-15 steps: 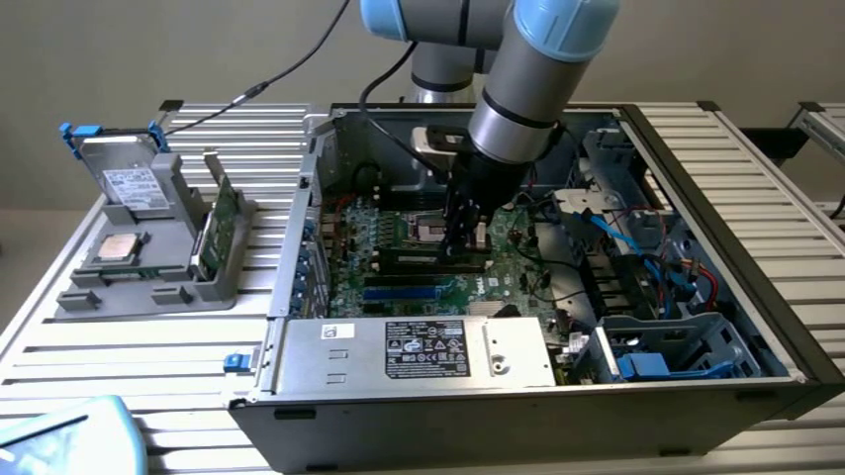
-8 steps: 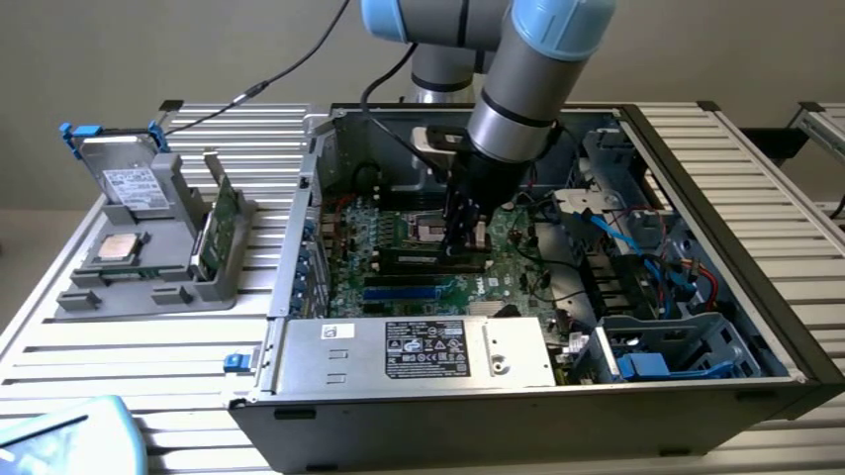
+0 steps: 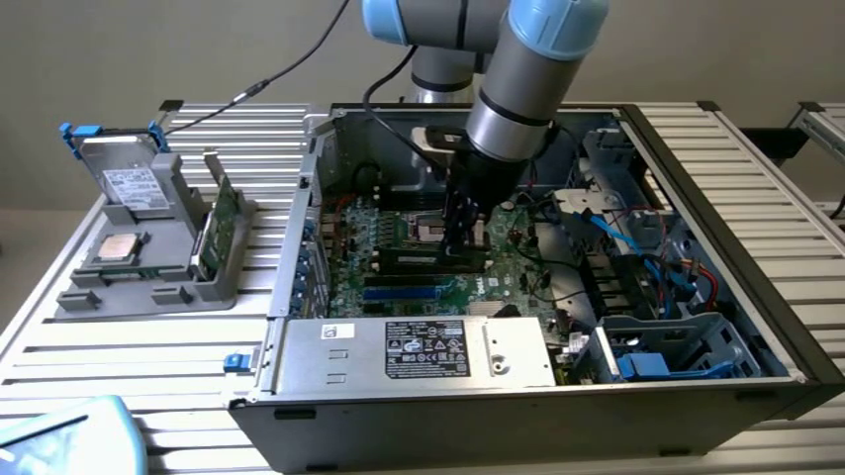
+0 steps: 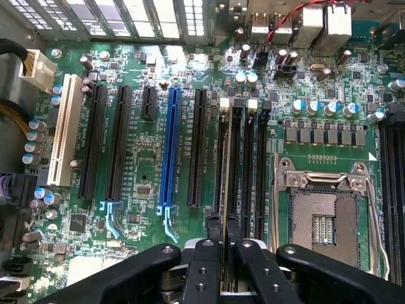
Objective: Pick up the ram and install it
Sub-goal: 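Insert the ram into the slot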
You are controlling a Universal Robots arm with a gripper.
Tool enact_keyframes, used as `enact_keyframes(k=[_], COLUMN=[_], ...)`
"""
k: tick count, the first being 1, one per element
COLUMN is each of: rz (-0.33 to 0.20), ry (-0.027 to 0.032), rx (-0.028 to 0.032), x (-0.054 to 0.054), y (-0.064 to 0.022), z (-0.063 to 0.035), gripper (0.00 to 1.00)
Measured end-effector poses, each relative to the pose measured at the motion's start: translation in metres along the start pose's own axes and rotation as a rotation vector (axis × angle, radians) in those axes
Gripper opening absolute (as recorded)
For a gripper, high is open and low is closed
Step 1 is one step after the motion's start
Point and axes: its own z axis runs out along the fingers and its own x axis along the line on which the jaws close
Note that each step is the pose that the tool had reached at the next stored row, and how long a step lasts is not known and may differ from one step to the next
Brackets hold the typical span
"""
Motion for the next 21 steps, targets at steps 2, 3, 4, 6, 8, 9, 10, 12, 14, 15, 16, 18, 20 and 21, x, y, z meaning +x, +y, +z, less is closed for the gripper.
enact_keyframes(k=[2, 3, 4, 6, 8, 9, 10, 12, 14, 15, 16, 18, 20, 21], rz=[0.001, 0.001, 0.000, 0.000, -0.003, -0.008, -0.015, -0.024, -0.031, -0.035, -0.039, -0.046, -0.052, -0.054], ry=[0.0017, 0.0027, 0.0034, 0.0044, 0.0061, 0.0083, 0.0114, 0.0180, 0.0263, 0.0304, 0.0352, 0.0431, 0.0514, 0.0556], rx=[0.0000, 0.0000, 0.0000, 0.0000, 0.0001, -0.0002, -0.0009, -0.0024, -0.0064, -0.0090, -0.0121, -0.0199, -0.0294, -0.0347], x=[-0.0027, -0.0037, -0.0047, -0.0063, -0.0077, -0.0081, -0.0082, -0.0084, -0.0085, -0.0085, -0.0086, -0.0090, -0.0090, -0.0090], y=[-0.0002, -0.0003, -0.0004, -0.0004, -0.0005, -0.0006, -0.0005, -0.0002, 0.0004, 0.0007, 0.0009, 0.0012, 0.0016, 0.0017], z=[0.0004, 0.0003, 0.0003, 0.0002, 0.0002, 0.0002, 0.0002, -0.0011, -0.0033, -0.0041, -0.0048, -0.0064, -0.0078, -0.0085], gripper=[0.14, 0.14, 0.14, 0.14, 0.14, 0.14, 0.14, 0.14, 0.14, 0.14, 0.14, 0.14, 0.14, 0.14])
